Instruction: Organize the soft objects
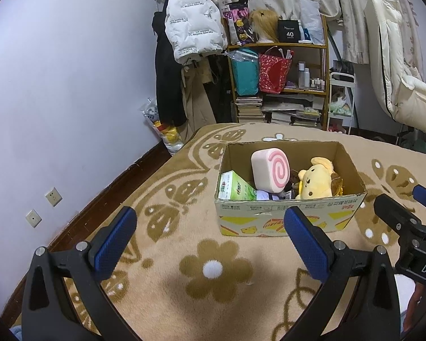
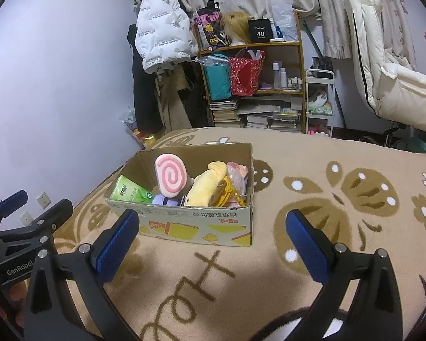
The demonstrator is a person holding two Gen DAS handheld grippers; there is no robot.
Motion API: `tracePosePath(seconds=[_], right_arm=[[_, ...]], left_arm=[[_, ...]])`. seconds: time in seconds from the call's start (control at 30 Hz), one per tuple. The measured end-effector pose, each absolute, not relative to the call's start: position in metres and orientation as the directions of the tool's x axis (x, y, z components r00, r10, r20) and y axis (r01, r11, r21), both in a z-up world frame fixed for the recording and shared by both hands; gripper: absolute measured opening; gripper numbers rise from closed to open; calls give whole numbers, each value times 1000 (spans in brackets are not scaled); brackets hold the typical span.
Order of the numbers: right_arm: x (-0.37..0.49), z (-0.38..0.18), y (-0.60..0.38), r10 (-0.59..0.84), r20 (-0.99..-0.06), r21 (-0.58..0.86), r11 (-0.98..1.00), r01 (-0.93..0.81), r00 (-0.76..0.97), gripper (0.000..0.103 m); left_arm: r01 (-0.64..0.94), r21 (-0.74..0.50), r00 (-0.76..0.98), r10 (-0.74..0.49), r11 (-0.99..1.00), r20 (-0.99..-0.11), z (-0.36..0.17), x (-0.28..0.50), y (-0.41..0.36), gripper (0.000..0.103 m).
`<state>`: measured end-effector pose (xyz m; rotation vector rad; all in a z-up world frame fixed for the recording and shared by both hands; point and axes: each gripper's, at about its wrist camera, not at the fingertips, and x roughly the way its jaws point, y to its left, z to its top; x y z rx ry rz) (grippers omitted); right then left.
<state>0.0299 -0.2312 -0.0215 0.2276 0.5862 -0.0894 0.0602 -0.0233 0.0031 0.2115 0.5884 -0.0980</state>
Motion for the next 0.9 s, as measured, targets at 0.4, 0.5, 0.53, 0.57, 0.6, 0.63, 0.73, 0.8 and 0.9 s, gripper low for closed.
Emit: tracePosePath(seconds=[0.4,0.5,0.53,0.57,0.6,0.63,0.73,0.8,0.9], right_arm=[[29,-21,-233,-20,-559,188,971,150,829,103],[29,-21,-233,-20,-559,189,970,151,829,103],[29,-21,-233,-19,-558,190,970,150,830,103],[29,-21,-233,-19,-559,190,970,150,829,103],[29,-21,-233,-19,-559,188,971,149,829,103],[29,-21,-234,-20,-559,186,971,149,829,103],[29,-21,-234,-19,-558,196,969,154,829,103],[28,-21,-235,-22,-559,198,967,159,829,103],[27,-22,-234,-23,-560,197,967,160,828,103]], left_arm=[[163,191,825,-27,968,-564,2,58,-28,103],[163,196,826,-25,967,-563,2,58,-28,102],[163,193,825,-26,968,-564,2,58,-27,102],[163,192,826,-27,968,-564,2,58,-27,102],[162,190,825,-28,968,-564,2,58,-27,103],[163,190,824,-28,968,-565,2,58,-27,102],[160,193,825,-24,968,-565,2,59,-27,102],[162,192,823,-25,968,-567,2,59,-28,102],[163,194,824,-25,967,-566,2,59,-28,103]])
